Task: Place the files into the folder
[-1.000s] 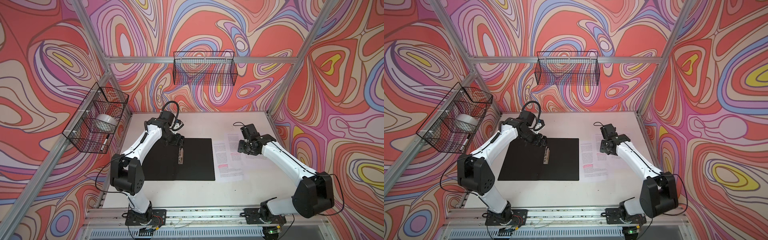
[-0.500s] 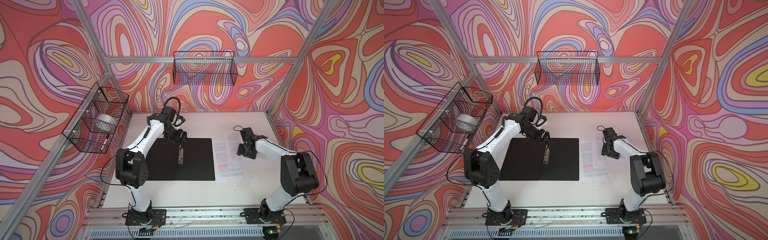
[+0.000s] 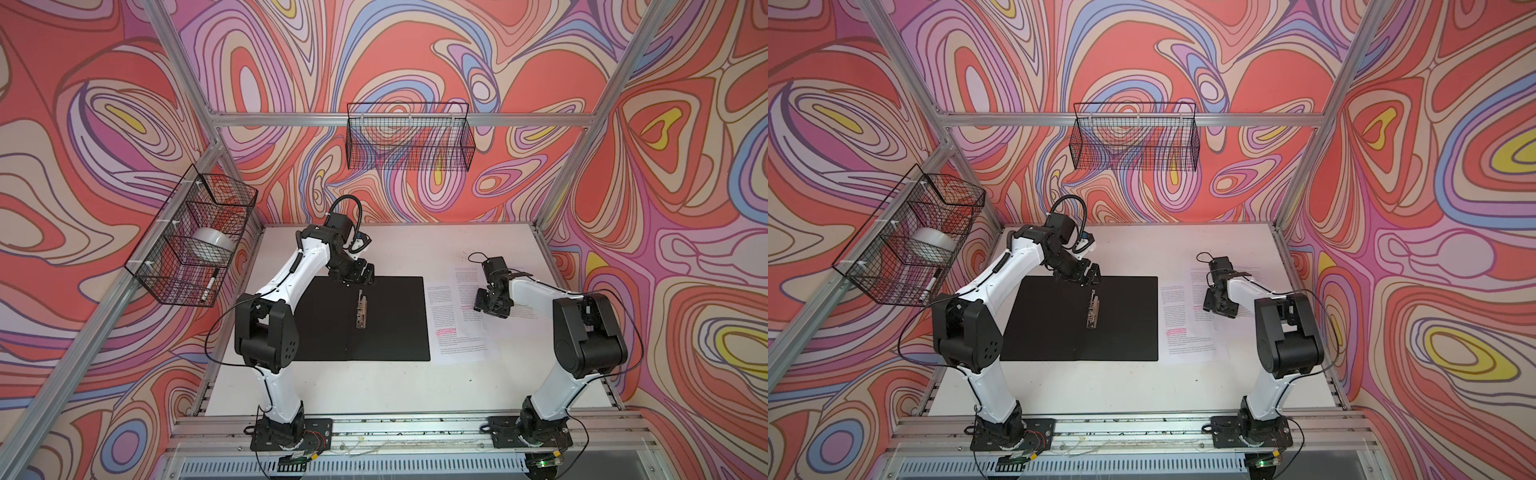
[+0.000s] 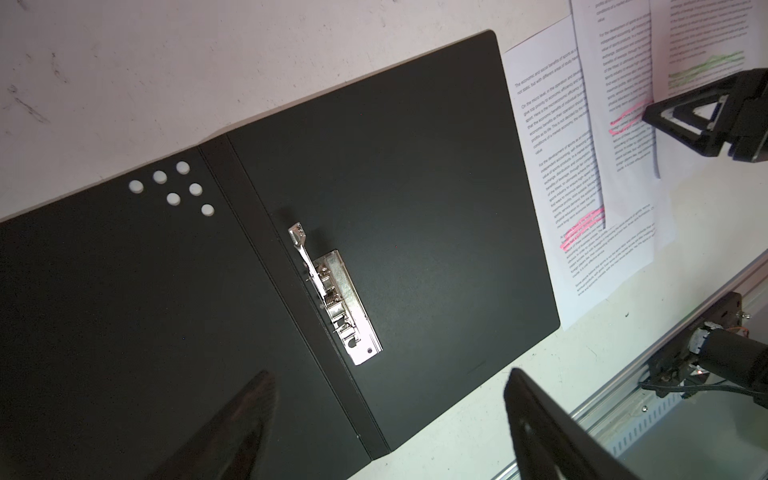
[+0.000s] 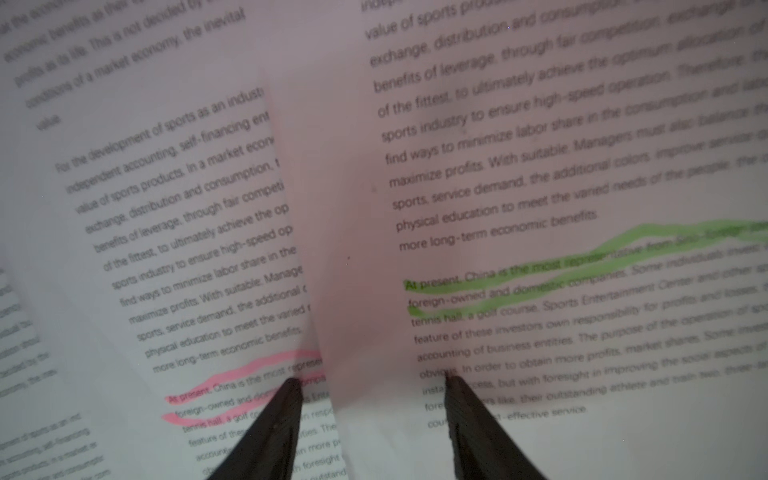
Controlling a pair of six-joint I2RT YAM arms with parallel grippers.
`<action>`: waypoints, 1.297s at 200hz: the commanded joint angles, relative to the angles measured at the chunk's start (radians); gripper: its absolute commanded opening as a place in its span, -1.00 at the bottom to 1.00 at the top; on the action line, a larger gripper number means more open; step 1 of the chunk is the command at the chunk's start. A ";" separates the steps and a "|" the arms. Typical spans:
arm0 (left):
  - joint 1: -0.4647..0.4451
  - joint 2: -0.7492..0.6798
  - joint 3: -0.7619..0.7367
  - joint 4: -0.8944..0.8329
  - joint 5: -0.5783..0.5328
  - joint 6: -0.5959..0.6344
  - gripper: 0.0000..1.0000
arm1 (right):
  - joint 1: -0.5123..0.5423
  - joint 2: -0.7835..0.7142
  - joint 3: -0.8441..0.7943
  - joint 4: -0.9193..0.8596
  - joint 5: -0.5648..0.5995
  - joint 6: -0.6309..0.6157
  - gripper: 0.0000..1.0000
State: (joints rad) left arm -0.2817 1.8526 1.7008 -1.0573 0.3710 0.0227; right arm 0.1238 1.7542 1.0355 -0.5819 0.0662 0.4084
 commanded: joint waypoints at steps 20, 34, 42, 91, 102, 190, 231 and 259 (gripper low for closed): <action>-0.008 0.031 0.086 -0.071 0.003 -0.002 0.72 | -0.003 0.012 -0.008 0.013 -0.026 -0.024 -0.03; -0.011 0.027 0.097 -0.075 -0.003 -0.004 0.71 | -0.002 0.011 -0.011 0.009 -0.030 -0.027 -0.09; -0.012 0.021 0.095 -0.075 -0.007 -0.007 0.71 | -0.003 0.011 -0.012 0.007 -0.029 -0.029 -0.13; -0.015 -0.013 0.051 -0.064 -0.009 -0.014 0.71 | -0.001 0.000 -0.035 0.005 -0.045 -0.033 -0.32; -0.015 -0.025 0.044 -0.061 -0.010 -0.016 0.71 | -0.003 -0.011 -0.041 0.005 -0.044 -0.031 -0.37; -0.026 -0.097 0.017 -0.055 -0.020 -0.022 0.71 | -0.001 -0.063 -0.041 -0.017 -0.139 -0.059 -1.00; -0.032 -0.129 0.005 -0.056 -0.013 -0.016 0.71 | 0.013 -0.140 -0.051 -0.014 -0.307 -0.057 -1.00; -0.041 -0.151 -0.016 -0.043 0.004 -0.003 0.72 | 0.017 -0.203 -0.036 -0.052 -0.329 -0.027 -0.79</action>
State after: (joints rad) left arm -0.3099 1.7462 1.7092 -1.0924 0.3595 0.0044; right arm 0.1337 1.6150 0.9909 -0.5987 -0.2150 0.3595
